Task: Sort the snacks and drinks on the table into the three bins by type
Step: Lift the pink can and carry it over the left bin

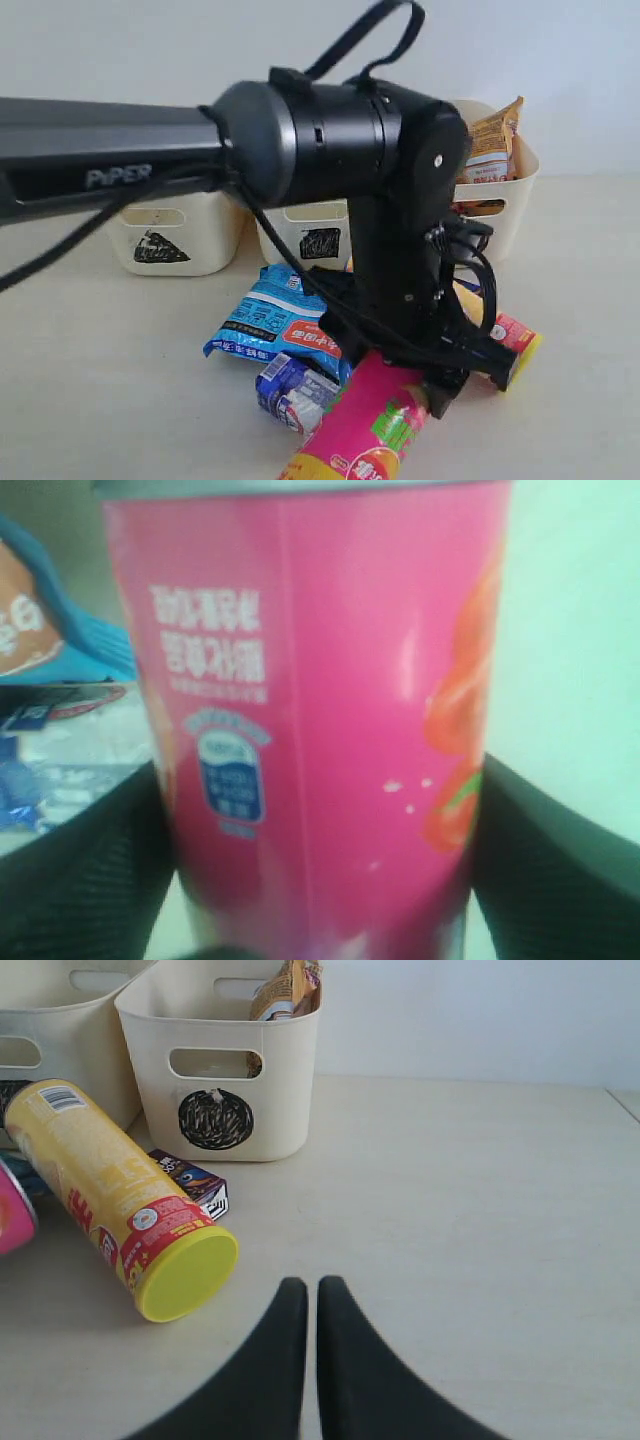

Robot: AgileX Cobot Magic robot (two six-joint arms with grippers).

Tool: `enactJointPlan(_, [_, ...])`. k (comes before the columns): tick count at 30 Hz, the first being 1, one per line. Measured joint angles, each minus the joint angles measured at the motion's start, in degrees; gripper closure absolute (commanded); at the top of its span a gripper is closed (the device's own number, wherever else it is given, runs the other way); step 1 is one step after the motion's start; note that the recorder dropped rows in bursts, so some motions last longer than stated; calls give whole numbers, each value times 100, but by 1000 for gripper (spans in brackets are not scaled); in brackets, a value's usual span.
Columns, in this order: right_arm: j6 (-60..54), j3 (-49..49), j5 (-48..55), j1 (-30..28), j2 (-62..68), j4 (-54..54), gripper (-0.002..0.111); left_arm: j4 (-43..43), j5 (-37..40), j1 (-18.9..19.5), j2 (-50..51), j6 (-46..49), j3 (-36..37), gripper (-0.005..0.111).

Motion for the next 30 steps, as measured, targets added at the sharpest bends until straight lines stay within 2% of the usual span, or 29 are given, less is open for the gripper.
enactJointPlan(10, [0, 0, 0, 0, 0, 0, 107, 165, 34, 0, -1602, 0, 0, 102])
enactJointPlan(17, [0, 0, 0, 0, 0, 0, 107, 1644, 49, 185, -2988, -242, 0, 102])
enactJointPlan(24, [0, 0, 0, 0, 0, 61, 107, 3300, -2, 879, -3626, -688, -24, 102])
enactJointPlan(27, [0, 0, 0, 0, 0, 82, 107, 3706, -440, 1528, -3603, -733, -24, 102])
enactJointPlan(30, [0, 0, 0, 0, 0, 82, 107, 3756, -958, 2040, -3432, -757, -24, 102])
